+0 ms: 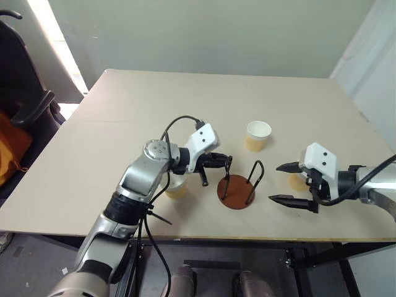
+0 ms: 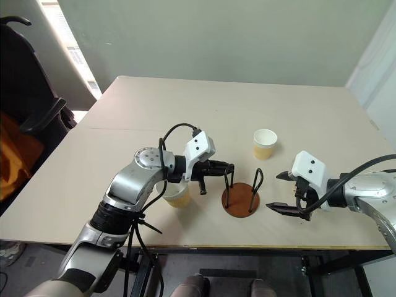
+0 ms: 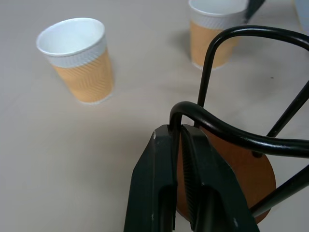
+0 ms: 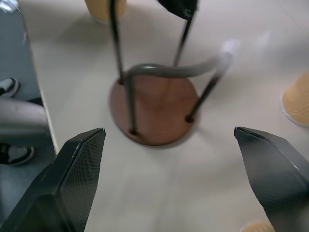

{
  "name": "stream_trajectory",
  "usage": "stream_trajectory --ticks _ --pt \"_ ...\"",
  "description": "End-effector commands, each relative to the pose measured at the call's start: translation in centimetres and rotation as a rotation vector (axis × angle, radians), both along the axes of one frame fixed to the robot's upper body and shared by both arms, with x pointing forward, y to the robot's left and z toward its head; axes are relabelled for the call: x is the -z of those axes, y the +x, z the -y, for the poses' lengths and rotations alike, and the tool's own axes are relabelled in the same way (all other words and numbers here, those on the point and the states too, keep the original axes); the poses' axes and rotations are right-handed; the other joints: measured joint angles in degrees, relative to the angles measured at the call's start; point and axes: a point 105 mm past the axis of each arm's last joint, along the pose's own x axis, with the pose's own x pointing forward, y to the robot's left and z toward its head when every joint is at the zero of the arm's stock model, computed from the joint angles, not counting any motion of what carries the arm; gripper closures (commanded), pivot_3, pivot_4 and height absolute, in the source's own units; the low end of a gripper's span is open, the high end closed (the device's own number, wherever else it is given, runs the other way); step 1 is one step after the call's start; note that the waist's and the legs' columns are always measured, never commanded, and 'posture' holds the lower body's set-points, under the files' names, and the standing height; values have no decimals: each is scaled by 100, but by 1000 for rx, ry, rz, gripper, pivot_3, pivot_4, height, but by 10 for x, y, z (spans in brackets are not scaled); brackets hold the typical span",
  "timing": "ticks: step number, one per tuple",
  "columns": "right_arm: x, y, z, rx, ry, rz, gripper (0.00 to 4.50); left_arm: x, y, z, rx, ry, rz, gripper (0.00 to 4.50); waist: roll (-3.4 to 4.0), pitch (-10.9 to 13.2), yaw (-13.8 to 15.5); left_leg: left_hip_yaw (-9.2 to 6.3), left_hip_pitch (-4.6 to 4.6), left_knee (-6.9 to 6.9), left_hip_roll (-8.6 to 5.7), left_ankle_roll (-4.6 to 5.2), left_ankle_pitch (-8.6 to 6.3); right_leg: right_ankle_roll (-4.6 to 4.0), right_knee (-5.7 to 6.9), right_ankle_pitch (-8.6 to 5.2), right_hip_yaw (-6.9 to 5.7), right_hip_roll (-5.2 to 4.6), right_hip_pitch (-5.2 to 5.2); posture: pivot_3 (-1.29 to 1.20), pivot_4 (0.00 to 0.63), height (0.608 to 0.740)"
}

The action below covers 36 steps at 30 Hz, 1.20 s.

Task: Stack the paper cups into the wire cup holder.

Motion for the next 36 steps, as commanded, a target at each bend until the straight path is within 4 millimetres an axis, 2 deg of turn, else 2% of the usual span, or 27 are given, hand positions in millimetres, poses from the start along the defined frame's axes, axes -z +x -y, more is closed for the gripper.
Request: stream_trajectory --ticks 1,7,9,12,15,17,20,28,31,33,36 --pt "-7 4 1 -12 -21 45 50 -3 -2 -1 -3 14 14 2866 -2 1 1 0 -3 0 0 0 0 0 0 0 0 0 -2 0 150 740" --pt "-19 13 19 16 -51 70 50 -17 -1 -10 17 40 94 693 -1 1 3 1 -5 -4 0 -2 -4 -1 0 1 0 -2 -6 0 150 740" --pt "-29 18 37 60 -87 90 50 -31 -1 -19 34 42 151 22 -1 1 5 0 -5 -5 -1 -4 -8 -2 -1 1 0 -3 -6 0 150 740" --pt "-35 23 59 106 -147 89 50 -51 -11 -34 96 45 197 22 -1 1 10 0 -11 -7 -1 -15 -16 -3 -1 1 0 -4 -13 0 150 740" --pt "-24 28 77 134 -222 60 50 -82 -23 -48 126 -11 221 22 -2 1 9 0 -8 -13 1 -37 -29 -10 1 -3 -1 -2 -18 0 150 740" --pt "-19 33 82 138 -240 50 50 -95 -35 -57 162 -33 215 22 -1 1 2 0 -9 -12 5 -40 -36 -12 0 -4 -5 -1 -19 0 150 740" --pt "-10 40 79 112 -233 30 50 -98 -55 -74 202 12 217 22 2 0 -29 5 -8 -11 8 -43 -42 -12 -2 -5 -5 -3 -22 0 150 740" --pt "12 48 81 79 -303 -24 50 -106 -69 -88 172 47 222 22 4 1 -38 3 -8 -10 19 -2 -66 -30 2 -12 -17 -8 -25 0 150 740" --pt "21 50 81 67 -341 -37 674 -108 -65 -96 120 67 237 0 4 1 -65 4 -5 -11 19 -1 -67 -43 4 -14 -22 -21 -26 0 150 740" --pt "23 53 79 54 -358 -33 1387 -110 -63 -100 96 70 244 0 5 2 -75 5 -3 -12 19 -3 -68 -54 7 -18 -26 -26 -26 0 150 740" --pt "16 59 74 37 -362 8 2491 -112 -65 -101 97 69 248 0 8 3 -91 5 -2 -12 19 -4 -67 -94 11 -35 -28 -28 -28 0 150 740"
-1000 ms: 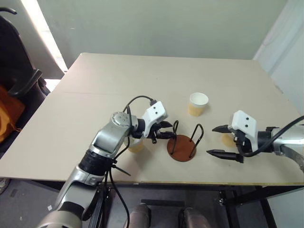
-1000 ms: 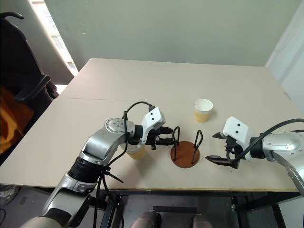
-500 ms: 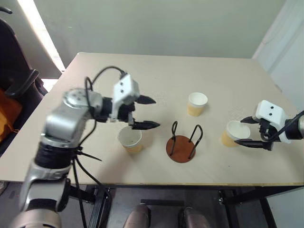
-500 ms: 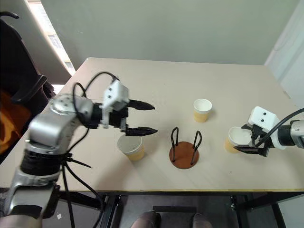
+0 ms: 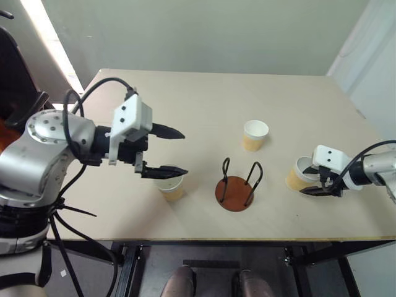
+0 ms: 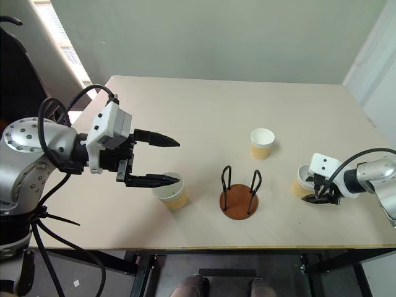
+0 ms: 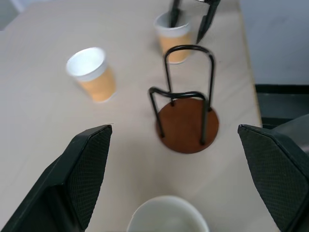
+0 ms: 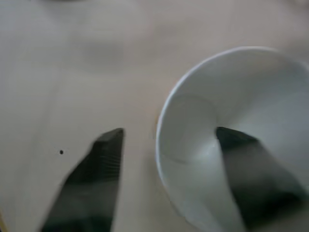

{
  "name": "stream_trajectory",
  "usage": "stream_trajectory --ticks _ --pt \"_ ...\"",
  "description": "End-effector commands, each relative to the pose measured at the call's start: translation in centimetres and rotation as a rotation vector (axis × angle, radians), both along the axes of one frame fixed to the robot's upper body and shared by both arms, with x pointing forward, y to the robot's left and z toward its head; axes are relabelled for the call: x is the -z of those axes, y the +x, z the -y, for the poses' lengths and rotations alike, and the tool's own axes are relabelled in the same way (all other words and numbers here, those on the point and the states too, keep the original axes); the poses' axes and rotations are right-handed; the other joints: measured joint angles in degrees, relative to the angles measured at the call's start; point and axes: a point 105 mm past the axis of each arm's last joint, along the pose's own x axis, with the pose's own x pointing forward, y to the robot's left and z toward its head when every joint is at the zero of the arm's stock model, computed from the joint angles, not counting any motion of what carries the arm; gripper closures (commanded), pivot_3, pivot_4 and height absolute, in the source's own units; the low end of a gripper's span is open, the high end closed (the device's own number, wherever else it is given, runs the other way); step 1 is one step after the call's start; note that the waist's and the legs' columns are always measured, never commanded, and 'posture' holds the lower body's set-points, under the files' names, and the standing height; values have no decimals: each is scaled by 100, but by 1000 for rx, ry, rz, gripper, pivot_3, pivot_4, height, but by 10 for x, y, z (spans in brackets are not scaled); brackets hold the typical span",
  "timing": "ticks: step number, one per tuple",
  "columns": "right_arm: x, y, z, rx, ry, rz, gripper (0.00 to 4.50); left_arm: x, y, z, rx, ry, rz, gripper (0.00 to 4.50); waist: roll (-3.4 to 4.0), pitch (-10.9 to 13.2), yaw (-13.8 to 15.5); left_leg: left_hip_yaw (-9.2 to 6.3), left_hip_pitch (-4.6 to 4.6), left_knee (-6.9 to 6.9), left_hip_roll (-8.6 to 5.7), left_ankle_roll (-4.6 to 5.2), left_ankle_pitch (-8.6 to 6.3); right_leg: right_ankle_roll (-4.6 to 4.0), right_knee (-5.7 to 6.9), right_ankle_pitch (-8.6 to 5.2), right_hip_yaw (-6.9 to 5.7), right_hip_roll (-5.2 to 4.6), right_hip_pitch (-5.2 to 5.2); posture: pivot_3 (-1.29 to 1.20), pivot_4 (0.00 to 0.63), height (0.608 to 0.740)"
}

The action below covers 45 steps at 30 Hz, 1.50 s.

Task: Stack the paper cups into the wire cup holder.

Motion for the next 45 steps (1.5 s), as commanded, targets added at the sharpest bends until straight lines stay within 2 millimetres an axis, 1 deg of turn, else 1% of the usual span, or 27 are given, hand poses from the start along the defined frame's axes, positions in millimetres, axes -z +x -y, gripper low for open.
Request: stream_trajectory --ticks 1,3,5,6,7,8,10,12,13,14,15,17,18,19,21,22,24,30,32,37,39,41,45 --pt "-19 7 -6 -45 -27 67 2863 -11 -4 -4 -9 -7 46 0 5 3 -5 0 0 0 -1 0 0 -1 0 0 0 -1 -1 0 150 740" --pt "-24 6 -7 -72 -39 68 3598 -14 -1 -9 -24 -10 72 0 6 3 -3 0 -1 0 -1 0 0 -3 1 -1 -1 -2 -2 0 150 740" --pt "-31 5 -6 -102 -65 73 4317 -17 6 -17 -67 -13 92 0 6 3 -2 -1 -1 -2 -1 -1 0 -5 1 -2 -3 -2 -2 0 150 740" --pt "-39 6 -7 -123 -77 91 4414 -18 7 -21 -72 -11 94 0 7 4 -2 -1 -1 -3 -1 -1 -1 -6 1 -2 -3 -2 -2 0 150 740" --pt "-45 7 -7 -137 -84 104 4414 -19 7 -23 -72 -8 94 0 7 4 -4 -1 -2 -6 -1 -2 -1 -7 1 -3 -2 -2 -4 0 150 740" --pt "-58 8 -9 -169 -89 130 4414 -20 6 -24 -67 -9 93 0 8 4 -8 -1 -4 -7 -1 -4 -2 -8 1 -3 -2 -2 -9 0 150 740" --pt "-96 9 -21 -277 -85 200 4414 -19 4 -25 -54 -7 83 0 17 10 -20 0 -6 -9 -2 -5 -3 -9 1 -3 0 -2 -13 0 150 740" --pt "-133 6 -43 -416 -53 259 4414 -15 5 -25 -48 -4 74 0 37 16 -41 2 -12 -12 -8 -6 -2 -11 4 -2 7 -4 -26 0 150 740" --pt "-147 4 -55 -487 -38 285 4414 -14 7 -25 -48 -3 72 0 38 15 -53 4 -14 -19 -10 -7 -1 -14 7 -2 9 -4 -35 0 150 740" --pt "-156 2 -65 -541 -25 302 4414 -13 8 -25 -48 -3 72 0 36 14 -65 3 -11 -26 -7 -10 1 -23 10 -7 7 -1 -37 0 150 740" --pt "-166 -2 -79 -610 -4 319 4414 -13 8 -24 -41 -4 70 0 26 8 -77 2 -6 -39 -1 -13 3 -35 10 -12 4 2 -39 0 150 740" --pt "-176 -12 -107 -739 39 328 4414 -12 7 -20 -22 -9 67 0 16 2 -90 -6 -3 -57 12 -22 9 -60 9 -25 -11 9 -39 0 150 740" --pt "-174 -21 -124 -832 53 309 4414 -12 6 -19 -13 -10 68 0 16 2 -91 -8 -2 -66 17 -30 14 -68 8 -30 -14 10 -39 0 150 740" --pt "-172 -28 -133 -891 60 291 4414 -12 6 -18 -8 -10 69 0 17 3 -90 -9 -2 -74 18 -35 17 -71 7 -32 -15 10 -41 0 150 740" --pt "-162 -39 -145 -985 64 239 4414 -13 7 -19 -18 -8 77 0 18 5 -79 -8 -6 -91 18 -48 25 -76 7 -35 -17 10 -51 0 150 740" --pt "-154 -43 -147 -1021 43 210 4414 -14 8 -22 -30 -7 78 0 19 6 -70 -9 -11 -94 19 -62 33 -74 9 -34 -19 10 -56 0 150 740" --pt "-142 -48 -150 -1064 22 165 4414 -14 8 -25 -43 -3 79 0 18 6 -61 -11 -15 -97 19 -86 47 -72 8 -33 -20 10 -58 0 150 740" --pt "-130 -53 -152 -1116 2 111 4414 -12 4 -24 -42 -2 76 0 18 6 -80 -4 -14 -97 19 -76 40 -80 3 -38 -18 4 -57 0 150 740" --pt "-123 -50 -150 -1117 -29 101 4414 -12 3 -24 -49 -5 78 0 18 6 -83 -4 -12 -97 21 -62 32 -81 7 -38 -19 4 -59 0 150 740" --pt "-113 -43 -151 -1113 -60 79 4414 -11 2 -25 -66 -7 79 0 18 6 -93 -5 -7 -98 25 -50 25 -93 18 -44 -20 5 -61 0 150 740" --pt "-107 -38 -148 -1100 -106 80 4026 -11 1 -24 -68 -9 79 0 18 6 -92 -6 -6 -97 25 -49 25 -103 23 -45 -20 5 -61 0 150 740" --pt "-104 -35 -146 -1093 -140 80 3511 -12 1 -24 -67 -23 80 0 17 6 -92 -6 -5 -96 26 -49 25 -109 25 -40 -21 5 -61 0 150 740" --pt "-107 -37 -149 -1101 -134 80 2074 -13 0 -23 -70 -30 81 0 18 6 -94 -6 -4 -96 25 -49 28 -116 26 -34 -20 5 -62 0 150 740"
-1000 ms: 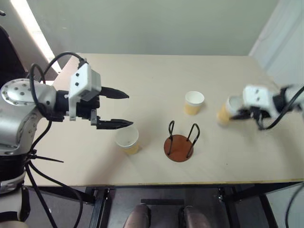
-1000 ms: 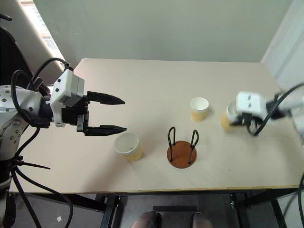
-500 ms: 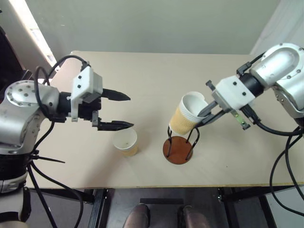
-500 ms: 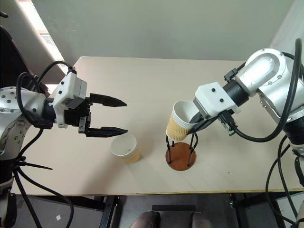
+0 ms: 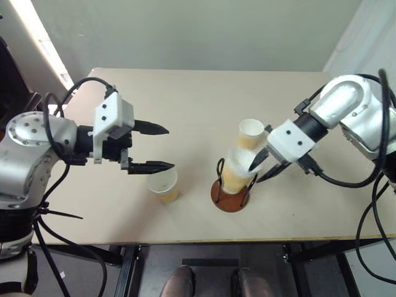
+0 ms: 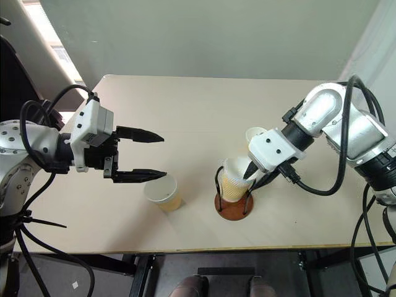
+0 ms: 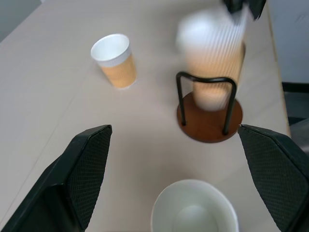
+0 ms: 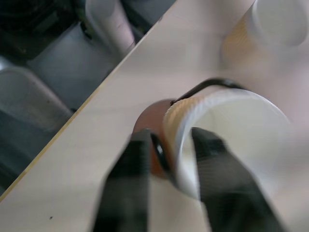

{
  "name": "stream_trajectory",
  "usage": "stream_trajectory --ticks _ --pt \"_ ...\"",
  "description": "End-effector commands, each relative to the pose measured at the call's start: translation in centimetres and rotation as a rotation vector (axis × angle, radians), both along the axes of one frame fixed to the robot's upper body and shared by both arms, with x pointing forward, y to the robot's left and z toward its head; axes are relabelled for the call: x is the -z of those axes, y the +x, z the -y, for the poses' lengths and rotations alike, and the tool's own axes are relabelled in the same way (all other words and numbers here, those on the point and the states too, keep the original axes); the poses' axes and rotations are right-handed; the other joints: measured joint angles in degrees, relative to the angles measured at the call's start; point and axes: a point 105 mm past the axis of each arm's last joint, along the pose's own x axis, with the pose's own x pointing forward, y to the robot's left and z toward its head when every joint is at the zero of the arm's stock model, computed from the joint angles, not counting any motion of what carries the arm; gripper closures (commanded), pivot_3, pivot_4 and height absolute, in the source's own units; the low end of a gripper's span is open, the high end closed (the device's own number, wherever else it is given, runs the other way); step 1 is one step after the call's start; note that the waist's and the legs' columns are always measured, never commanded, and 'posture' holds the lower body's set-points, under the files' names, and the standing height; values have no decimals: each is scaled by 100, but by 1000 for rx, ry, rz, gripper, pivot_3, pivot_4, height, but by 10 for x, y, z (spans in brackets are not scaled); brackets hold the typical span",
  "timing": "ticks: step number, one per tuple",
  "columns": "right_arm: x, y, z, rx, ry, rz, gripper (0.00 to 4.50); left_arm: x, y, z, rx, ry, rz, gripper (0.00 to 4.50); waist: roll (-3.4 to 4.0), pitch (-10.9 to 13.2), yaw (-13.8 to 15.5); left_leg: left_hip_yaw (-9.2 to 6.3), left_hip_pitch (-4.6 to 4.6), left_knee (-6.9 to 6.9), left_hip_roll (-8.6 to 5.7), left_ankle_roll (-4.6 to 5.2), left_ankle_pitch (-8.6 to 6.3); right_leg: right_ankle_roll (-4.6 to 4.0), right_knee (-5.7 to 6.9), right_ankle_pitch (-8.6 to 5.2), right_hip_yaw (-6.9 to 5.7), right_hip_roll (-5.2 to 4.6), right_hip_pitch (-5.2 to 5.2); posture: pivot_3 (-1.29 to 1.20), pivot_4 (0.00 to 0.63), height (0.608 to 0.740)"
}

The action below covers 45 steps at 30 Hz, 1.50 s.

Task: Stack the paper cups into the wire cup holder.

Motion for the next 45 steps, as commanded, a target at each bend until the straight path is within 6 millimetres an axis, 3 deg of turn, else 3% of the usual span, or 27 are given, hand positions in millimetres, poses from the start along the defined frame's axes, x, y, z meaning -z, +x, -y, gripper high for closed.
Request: stream_trajectory --ticks 1,3,6,8,13,21,29,33,38,42,45 --pt "-17 -4 -4 -26 19 48 1710 -12 -4 0 -6 -4 54 0 0 0 0 0 0 0 0 -1 1 0 1 0 0 0 0 0 150 740" --pt "-30 -1 -8 -10 87 50 992 -12 -1 1 -14 -9 61 0 0 0 -4 0 0 0 0 -1 1 0 1 0 0 0 -1 0 150 740" --pt "-50 38 -14 133 220 166 31 -12 20 0 -111 -6 113 0 -1 0 -13 1 1 0 1 -2 4 -4 5 3 1 0 -5 0 150 740" --pt "-56 62 -11 229 270 239 31 -14 40 3 -202 -29 140 0 0 0 0 -1 8 3 2 -3 10 -12 14 8 1 0 -3 0 150 740" --pt "-66 95 -8 406 390 219 31 -20 62 17 -289 -86 176 0 -2 0 31 -3 0 3 -4 -2 24 -22 12 27 -1 -10 -8 0 150 740" --pt "-22 143 20 719 303 167 31 -8 63 27 -287 -69 179 0 -2 0 38 2 -5 -9 4 -43 25 26 3 55 -8 -7 -22 0 150 740" --pt "19 155 22 815 256 103 31 -9 49 23 -312 -68 169 0 0 1 38 10 -11 -17 5 -83 31 27 -9 56 -8 -6 -32 0 150 740" --pt "35 157 23 834 206 107 948 -8 45 20 -328 -67 149 0 0 1 37 10 -10 -21 9 -89 27 26 -9 55 -8 -4 -32 0 150 740" --pt "46 163 30 872 152 177 2786 -11 37 23 -326 -84 142 0 0 2 52 10 -10 -18 8 -88 27 26 -4 55 -8 -6 -32 0 150 740" --pt "44 163 34 852 127 213 4269 -8 36 23 -324 -88 131 0 0 2 51 10 -8 -15 9 -89 27 27 4 56 -8 -6 -32 0 150 740" --pt "34 160 33 811 135 213 4468 -6 35 24 -307 -97 113 0 1 2 50 10 -5 -16 10 -89 27 27 8 56 -9 -5 -32 0 150 740"
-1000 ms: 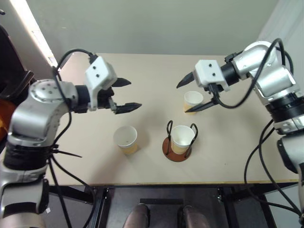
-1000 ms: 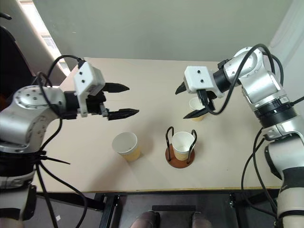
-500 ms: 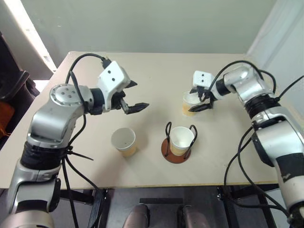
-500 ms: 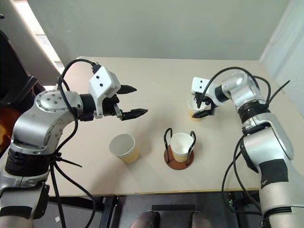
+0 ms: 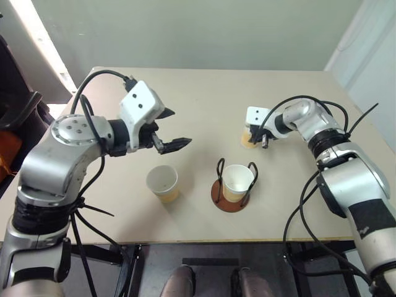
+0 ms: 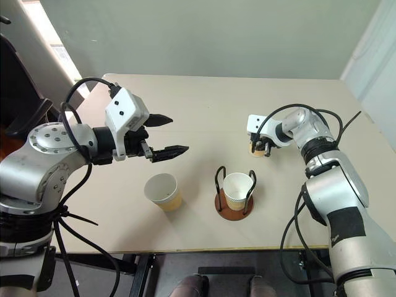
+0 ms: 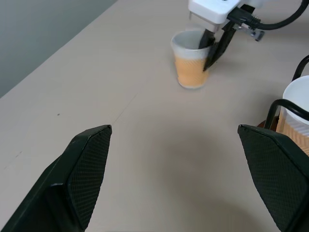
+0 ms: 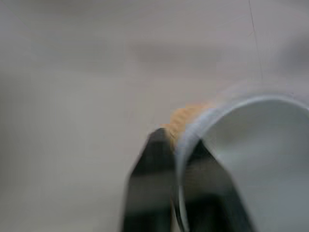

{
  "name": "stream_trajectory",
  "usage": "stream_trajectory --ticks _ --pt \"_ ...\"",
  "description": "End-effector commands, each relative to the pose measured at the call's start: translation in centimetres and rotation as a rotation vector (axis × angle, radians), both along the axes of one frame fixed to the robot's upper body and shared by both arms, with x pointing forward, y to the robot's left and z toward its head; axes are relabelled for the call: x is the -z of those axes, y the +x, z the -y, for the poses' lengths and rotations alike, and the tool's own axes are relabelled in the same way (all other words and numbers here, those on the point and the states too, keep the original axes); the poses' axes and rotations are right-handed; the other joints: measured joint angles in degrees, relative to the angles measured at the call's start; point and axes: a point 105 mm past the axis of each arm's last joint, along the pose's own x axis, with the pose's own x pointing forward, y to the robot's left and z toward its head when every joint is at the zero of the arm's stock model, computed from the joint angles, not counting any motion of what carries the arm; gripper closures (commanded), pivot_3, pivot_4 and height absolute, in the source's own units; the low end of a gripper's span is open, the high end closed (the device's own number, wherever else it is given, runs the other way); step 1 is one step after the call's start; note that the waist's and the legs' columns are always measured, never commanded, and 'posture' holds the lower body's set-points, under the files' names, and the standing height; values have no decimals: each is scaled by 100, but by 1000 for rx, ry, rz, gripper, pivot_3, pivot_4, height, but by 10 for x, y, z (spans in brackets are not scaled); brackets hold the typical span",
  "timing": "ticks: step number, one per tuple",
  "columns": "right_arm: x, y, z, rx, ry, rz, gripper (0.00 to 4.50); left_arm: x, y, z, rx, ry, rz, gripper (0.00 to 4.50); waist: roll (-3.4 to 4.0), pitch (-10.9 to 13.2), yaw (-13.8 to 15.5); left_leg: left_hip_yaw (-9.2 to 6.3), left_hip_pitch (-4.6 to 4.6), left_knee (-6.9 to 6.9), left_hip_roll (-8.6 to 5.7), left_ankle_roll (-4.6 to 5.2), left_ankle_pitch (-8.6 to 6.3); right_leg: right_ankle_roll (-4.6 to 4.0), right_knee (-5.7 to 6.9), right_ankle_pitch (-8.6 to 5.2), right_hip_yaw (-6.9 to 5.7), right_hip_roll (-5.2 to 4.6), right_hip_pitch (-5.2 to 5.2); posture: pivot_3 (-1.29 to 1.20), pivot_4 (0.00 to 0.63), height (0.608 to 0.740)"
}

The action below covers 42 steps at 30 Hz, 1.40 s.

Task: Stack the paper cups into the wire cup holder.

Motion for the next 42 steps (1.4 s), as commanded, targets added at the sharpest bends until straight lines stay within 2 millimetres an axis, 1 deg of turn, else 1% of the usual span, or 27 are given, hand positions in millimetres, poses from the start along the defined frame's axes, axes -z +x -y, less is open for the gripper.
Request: stream_trajectory --ticks 1,2,5,7,8,9,10,11,13,15,16,18,20,21,22,23,26,29,35,42 --pt "-27 -4 -5 -77 41 31 4468 -8 -6 1 26 -5 31 0 0 0 1 0 0 0 0 0 0 0 1 0 0 0 0 0 150 740" --pt "-35 -9 -8 -116 70 9 4468 -7 -8 1 44 1 27 0 0 0 1 0 -1 0 0 0 0 0 1 0 -1 0 0 0 150 740" --pt "-82 -33 -20 -308 150 20 4468 -7 -16 3 114 1 12 0 5 3 -2 5 -3 0 0 -2 1 0 0 0 0 1 -1 0 150 740" --pt "-105 -49 -23 -405 163 44 4468 -7 -22 3 155 9 4 0 6 3 -4 7 -7 -2 0 -5 2 -2 -3 -1 0 4 -3 0 150 740" --pt "-117 -61 -27 -459 178 62 4468 -7 -25 2 174 10 -1 0 5 3 -4 7 -7 -3 3 -7 1 -3 -7 -2 0 8 -3 0 150 740" --pt "-131 -81 -32 -532 210 74 4468 -8 -29 0 200 15 -8 0 5 3 -4 6 -8 -4 7 -9 1 -4 -10 -3 -1 13 -3 0 150 740" --pt "-138 -102 -37 -606 223 63 4468 -8 -34 0 228 19 -17 0 6 3 4 6 -12 -5 11 -12 2 -6 -17 -4 -1 19 -2 0 150 740" --pt "-139 -117 -40 -651 228 40 4468 -8 -37 -1 247 23 -24 0 6 4 22 6 -22 -2 19 -14 3 -11 -23 -7 -2 28 0 0 150 740" --pt "-134 -145 -44 -729 203 -10 4468 -10 -50 2 326 7 -65 0 3 2 32 2 -27 8 26 -26 10 -27 -28 -16 0 52 5 0 150 740" --pt "-128 -163 -45 -773 173 -53 4468 -12 -53 1 342 3 -76 0 -2 -1 15 1 -5 9 36 -37 3 -29 -30 -24 2 66 31 0 150 740" --pt "-125 -168 -45 -779 160 -66 4468 -11 -52 -1 334 7 -77 0 -2 -1 6 0 9 7 39 -39 0 -29 -37 -29 4 69 42 0 150 740" --pt "-120 -170 -45 -781 138 -77 4468 -9 -52 -3 332 25 -87 0 -4 1 -23 2 24 10 39 -40 1 -30 -33 -39 13 67 42 0 150 740" --pt "-115 -172 -45 -785 115 -87 4468 -8 -53 -4 336 34 -94 0 -4 3 -41 2 34 4 46 -40 1 -57 -23 -55 12 67 41 0 150 740" --pt "-111 -173 -45 -790 99 -96 4468 -8 -54 -4 338 36 -96 0 -3 3 -46 3 40 1 50 -25 -7 -61 -12 -57 12 67 40 0 150 740" --pt "-105 -174 -46 -794 79 -105 4468 -7 -54 -4 336 40 -98 0 -3 3 -53 2 46 -7 50 16 -25 -63 -5 -57 12 67 40 0 150 740" --pt "-99 -173 -47 -796 56 -114 4468 -7 -54 -4 332 43 -100 0 -3 3 -63 2 54 -8 51 25 -26 -66 4 -55 11 67 41 0 150 740" --pt "-85 -165 -48 -781 11 -123 4468 -4 -54 -5 318 52 -107 0 -4 3 -76 3 80 -5 53 29 -19 -85 31 -60 12 67 53 0 150 740" --pt "-74 -156 -47 -767 -27 -118 4468 0 -53 -6 300 71 -114 0 -4 3 -78 3 85 9 53 31 -16 -92 57 -62 13 67 52 0 150 740" --pt "-66 -152 -44 -795 -97 -106 4468 2 -54 -8 284 76 -115 0 -4 3 -76 2 88 6 53 30 -18 -107 64 -69 11 67 50 0 150 740" --pt "-67 -158 -48 -872 -125 -99 4468 4 -57 -10 271 77 -117 0 -4 3 -76 4 85 -6 53 30 -26 -120 61 -78 10 67 46 0 150 740"
